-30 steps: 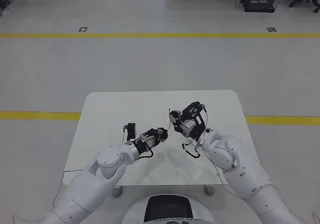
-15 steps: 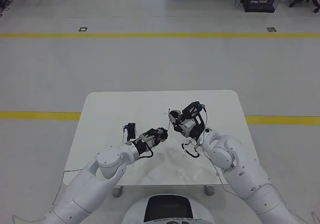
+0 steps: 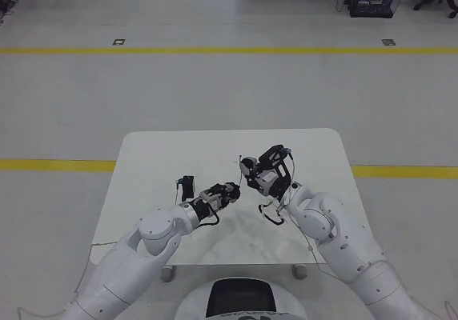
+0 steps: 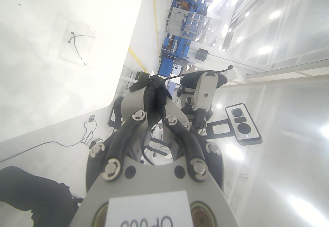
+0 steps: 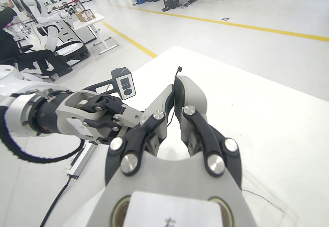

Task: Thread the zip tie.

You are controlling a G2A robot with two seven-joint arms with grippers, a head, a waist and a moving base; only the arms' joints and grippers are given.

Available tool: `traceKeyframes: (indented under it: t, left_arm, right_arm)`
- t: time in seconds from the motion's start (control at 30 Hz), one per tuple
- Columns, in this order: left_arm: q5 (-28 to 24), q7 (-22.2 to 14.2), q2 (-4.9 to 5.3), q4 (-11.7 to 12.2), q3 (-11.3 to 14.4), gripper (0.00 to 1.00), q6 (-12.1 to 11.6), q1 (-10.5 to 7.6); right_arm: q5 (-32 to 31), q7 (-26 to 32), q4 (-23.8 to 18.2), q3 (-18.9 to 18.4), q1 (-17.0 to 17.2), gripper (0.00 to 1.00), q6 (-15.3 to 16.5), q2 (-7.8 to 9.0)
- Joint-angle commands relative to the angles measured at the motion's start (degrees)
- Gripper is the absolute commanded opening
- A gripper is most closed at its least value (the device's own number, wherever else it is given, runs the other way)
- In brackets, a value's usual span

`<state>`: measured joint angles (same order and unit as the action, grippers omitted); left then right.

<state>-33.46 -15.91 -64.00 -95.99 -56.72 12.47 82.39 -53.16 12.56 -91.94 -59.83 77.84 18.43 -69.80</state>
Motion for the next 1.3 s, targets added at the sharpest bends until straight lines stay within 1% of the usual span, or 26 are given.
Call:
traceKeyframes:
  t: [0.0, 0.63, 1.0, 1.27]
  left_arm:
    - [0.00, 0.00, 0.00, 0.00, 0.00, 0.00, 0.00, 0.00]
    - [0.00, 0.00, 0.00, 0.00, 0.00, 0.00, 0.00, 0.00]
    - [0.00, 0.00, 0.00, 0.00, 0.00, 0.00, 0.00, 0.00]
    - [0.00, 0.00, 0.00, 0.00, 0.00, 0.00, 0.00, 0.00]
  right_arm:
    - [-0.02, 0.10, 0.06, 0.05, -0.06, 0.00, 0.03, -0.03]
    - [-0.13, 0.99, -0.18, 0.18, -0.07, 0.00, 0.29, -0.18]
    - [-0.96, 0.68, -2.24, -1.03, 1.17, 0.00, 0.13, 0.06]
    - [-1.07, 1.06, -1.88, -0.92, 1.23, 0.00, 0.06, 0.02]
